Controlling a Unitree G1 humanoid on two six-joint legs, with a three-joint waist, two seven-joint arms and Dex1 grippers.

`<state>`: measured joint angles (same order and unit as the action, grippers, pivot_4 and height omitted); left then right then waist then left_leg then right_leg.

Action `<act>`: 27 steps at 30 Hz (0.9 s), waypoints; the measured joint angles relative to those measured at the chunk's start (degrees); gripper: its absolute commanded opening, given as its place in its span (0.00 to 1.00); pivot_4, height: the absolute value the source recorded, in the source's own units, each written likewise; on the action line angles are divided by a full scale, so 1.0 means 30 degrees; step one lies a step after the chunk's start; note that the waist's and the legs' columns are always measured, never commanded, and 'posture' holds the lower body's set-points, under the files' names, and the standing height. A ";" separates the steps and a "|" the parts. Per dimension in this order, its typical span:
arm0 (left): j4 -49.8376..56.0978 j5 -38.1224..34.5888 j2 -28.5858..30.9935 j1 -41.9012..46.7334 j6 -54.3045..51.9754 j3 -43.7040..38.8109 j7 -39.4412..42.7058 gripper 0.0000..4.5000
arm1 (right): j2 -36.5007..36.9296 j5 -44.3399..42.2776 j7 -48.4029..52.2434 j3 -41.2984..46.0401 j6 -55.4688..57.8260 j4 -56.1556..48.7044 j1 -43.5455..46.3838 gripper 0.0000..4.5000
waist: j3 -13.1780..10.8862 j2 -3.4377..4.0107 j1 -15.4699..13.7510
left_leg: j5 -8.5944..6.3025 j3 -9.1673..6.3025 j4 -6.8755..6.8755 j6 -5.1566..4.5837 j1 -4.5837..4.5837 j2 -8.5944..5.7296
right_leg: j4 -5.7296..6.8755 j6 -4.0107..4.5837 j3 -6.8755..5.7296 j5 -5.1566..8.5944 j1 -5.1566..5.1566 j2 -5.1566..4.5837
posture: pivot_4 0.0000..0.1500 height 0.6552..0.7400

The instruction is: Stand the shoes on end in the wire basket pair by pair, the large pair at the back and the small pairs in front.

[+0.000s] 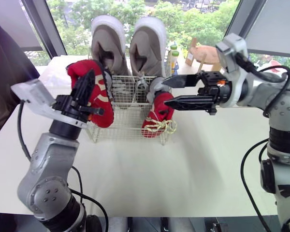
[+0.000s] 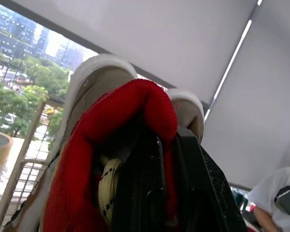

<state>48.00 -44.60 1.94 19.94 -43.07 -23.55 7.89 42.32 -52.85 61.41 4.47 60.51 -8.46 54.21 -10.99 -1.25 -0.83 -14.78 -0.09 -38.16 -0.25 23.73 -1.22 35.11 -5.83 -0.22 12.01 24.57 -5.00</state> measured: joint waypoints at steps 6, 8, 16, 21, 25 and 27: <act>-0.2350 0.2927 0.0736 -0.1424 0.4702 0.3512 0.2382 0.01 | 0.0498 -0.0541 -0.0883 0.0690 0.0579 -0.0574 -0.0743 1.00 | 0.0032 0.0047 0.0027 | -0.0008 0.0022 0.0001 -0.0017 -0.0078 0.0012 | -0.0006 0.0008 0.0002 0.0005 -0.0067 -0.0003 | 1.00 1.00; -0.2692 0.3470 0.0787 -0.2074 0.5947 0.4312 0.2822 0.01 | 0.0501 -0.0669 -0.1151 0.0901 0.0579 -0.0849 -0.0842 1.00 | 0.0053 0.0080 0.0035 | -0.0011 0.0024 0.0001 -0.0022 -0.0088 0.0017 | -0.0006 0.0009 0.0002 0.0006 -0.0074 0.0000 | 1.00 1.00; -0.3110 0.3771 0.1302 -0.1794 0.7020 0.5111 0.2191 0.01 | 0.0481 -0.0802 -0.1485 0.0942 0.0511 -0.0824 -0.1187 1.00 | 0.0119 0.0154 0.0023 | -0.0018 0.0020 -0.0002 -0.0040 -0.0093 0.0030 | 0.0000 0.0006 0.0001 0.0007 -0.0075 0.0026 | 1.00 1.00; -0.3143 0.3330 0.1838 -0.0203 0.6472 0.4933 0.0901 0.01 | 0.0452 -0.0789 -0.1362 0.0922 0.0250 -0.0519 -0.1186 1.00 | 0.0115 0.0147 0.0026 | -0.0018 0.0020 -0.0008 -0.0043 -0.0080 0.0021 | -0.0004 -0.0008 0.0001 0.0002 -0.0076 0.0026 | 1.00 1.00; -0.3143 0.3275 0.1927 -0.0387 0.6591 0.5030 0.0630 0.01 | 0.0447 -0.0750 -0.1232 0.0903 0.0109 -0.0389 -0.1186 1.00 | 0.0113 0.0146 0.0035 | -0.0018 0.0019 -0.0007 -0.0043 -0.0081 0.0024 | -0.0002 -0.0011 0.0001 0.0000 -0.0076 0.0032 | 1.00 1.00; -0.3220 0.3679 0.1970 -0.1220 0.6921 0.5489 0.0830 0.01 | 0.0439 -0.0747 -0.1197 0.0895 0.0098 -0.0338 -0.1186 1.00 | 0.0113 0.0147 0.0027 | -0.0018 0.0019 -0.0007 -0.0043 -0.0083 0.0025 | -0.0001 -0.0004 0.0001 0.0004 -0.0076 0.0032 | 1.00 1.00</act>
<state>38.34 -33.56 7.85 16.28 -22.30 -7.08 10.38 43.64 -55.09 57.81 7.16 60.81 -9.47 50.65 -10.65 -0.81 -0.76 -14.83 -0.03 -38.19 -0.38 23.48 -1.14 35.10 -5.84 -0.22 12.02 24.35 -4.90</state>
